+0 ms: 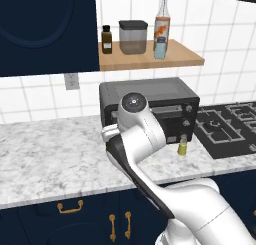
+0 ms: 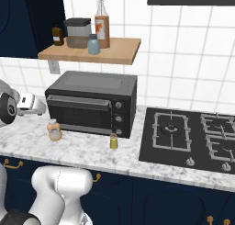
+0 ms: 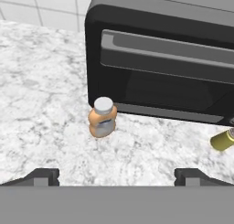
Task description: Put the shaker and condiment bottle from the counter next to their counterparts in the cabinet.
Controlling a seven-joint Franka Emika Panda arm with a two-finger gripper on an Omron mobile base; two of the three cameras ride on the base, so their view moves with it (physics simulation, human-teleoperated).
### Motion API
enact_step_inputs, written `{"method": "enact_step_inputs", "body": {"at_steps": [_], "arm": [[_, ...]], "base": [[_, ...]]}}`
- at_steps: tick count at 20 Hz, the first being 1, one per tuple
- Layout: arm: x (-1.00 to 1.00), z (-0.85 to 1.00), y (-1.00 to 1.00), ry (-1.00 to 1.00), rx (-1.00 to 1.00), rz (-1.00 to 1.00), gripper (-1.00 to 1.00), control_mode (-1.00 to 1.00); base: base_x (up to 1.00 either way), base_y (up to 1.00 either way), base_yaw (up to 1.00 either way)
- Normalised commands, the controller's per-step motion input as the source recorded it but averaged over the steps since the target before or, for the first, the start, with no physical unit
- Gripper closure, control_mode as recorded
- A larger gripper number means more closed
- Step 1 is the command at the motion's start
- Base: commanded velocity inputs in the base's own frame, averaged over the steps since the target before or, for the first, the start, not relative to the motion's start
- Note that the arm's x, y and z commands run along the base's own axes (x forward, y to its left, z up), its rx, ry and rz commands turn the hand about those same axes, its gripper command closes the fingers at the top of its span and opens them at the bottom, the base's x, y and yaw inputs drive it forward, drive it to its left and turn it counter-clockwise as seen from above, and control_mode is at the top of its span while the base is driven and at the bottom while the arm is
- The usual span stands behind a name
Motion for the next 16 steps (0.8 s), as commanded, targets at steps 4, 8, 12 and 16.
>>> {"method": "enact_step_inputs", "body": {"at_steps": [4,8,12,16], "arm": [[0.12,-0.26,0.0,0.0,0.0,0.0,-1.0,-1.0],[0.11,-0.28,0.03,0.0,0.0,0.0,-1.0,-1.0],[0.09,-0.27,0.02,0.0,0.0,0.0,-1.0,-1.0],[0.12,-0.26,0.02,0.0,0.0,0.0,-1.0,-1.0]], "base": [[0.0,0.0,0.0],[0.0,0.0,0.0],[0.0,0.0,0.0],[0.0,0.0,0.0]]}}
